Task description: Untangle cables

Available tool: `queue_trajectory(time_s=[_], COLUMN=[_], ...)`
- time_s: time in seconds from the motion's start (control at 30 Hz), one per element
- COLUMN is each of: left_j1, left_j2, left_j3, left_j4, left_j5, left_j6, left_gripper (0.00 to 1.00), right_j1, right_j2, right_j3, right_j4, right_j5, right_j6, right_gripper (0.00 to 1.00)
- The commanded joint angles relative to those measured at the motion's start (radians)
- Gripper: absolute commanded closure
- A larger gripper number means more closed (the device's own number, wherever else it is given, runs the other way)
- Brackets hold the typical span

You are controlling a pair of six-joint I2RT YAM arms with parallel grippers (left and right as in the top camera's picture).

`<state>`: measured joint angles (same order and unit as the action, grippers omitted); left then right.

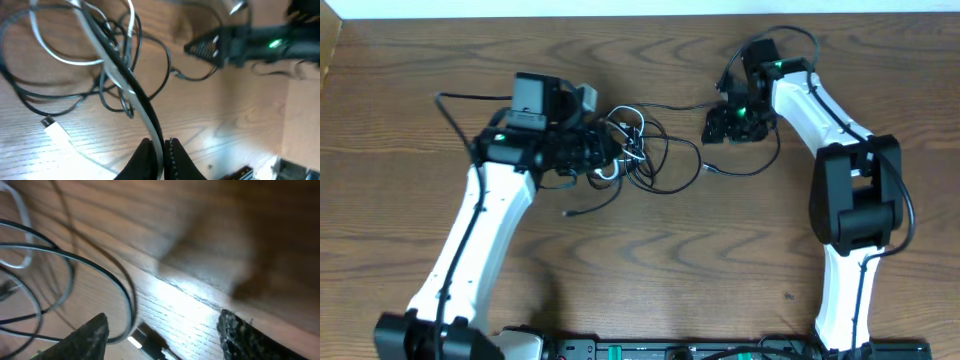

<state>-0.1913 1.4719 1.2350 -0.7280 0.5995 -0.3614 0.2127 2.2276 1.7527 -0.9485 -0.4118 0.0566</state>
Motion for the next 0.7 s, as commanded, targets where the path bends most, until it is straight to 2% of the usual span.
queue_trajectory(time_s=[0.0,0.03,0.07,0.1,0.17,0.67], left_j1=[-0.050,-0.054,-0.063,-0.068,-0.070,-0.070], left_j2=[0.018,0.019,0.022,0.023,0.023,0.023], left_j3=[0.013,0.013,0.013,0.013,0.013,0.013], left_j4=[0.014,0.018,0.023,0.026,0.026,0.026], left_j5=[-0.010,-0.010,-0.010,-0.010,-0.010,-0.010], left_j6=[0.021,0.021,0.021,0.021,0.021,0.021], left_gripper=[0.83,0.83,0.74,0.70,0.67,0.66], right_j1=[-0.015,-0.015,-0.015,-0.015,-0.015,-0.015], right_j2=[-0.126,-0.133,-0.153,-0.163,-0.169,-0.169], right_j3=[0.000,0.000,0.000,0.000,0.000,0.000], right_j4=[0.025,0.027,0.032,0.032,0.030,0.026], right_j5=[-0.013,-0.013,-0.013,-0.013,-0.013,-0.006], right_j6=[-0.013,-0.013,-0.013,-0.013,-0.013,-0.013], right_gripper=[0.28,0.27,0.27,0.27,0.27,0.25])
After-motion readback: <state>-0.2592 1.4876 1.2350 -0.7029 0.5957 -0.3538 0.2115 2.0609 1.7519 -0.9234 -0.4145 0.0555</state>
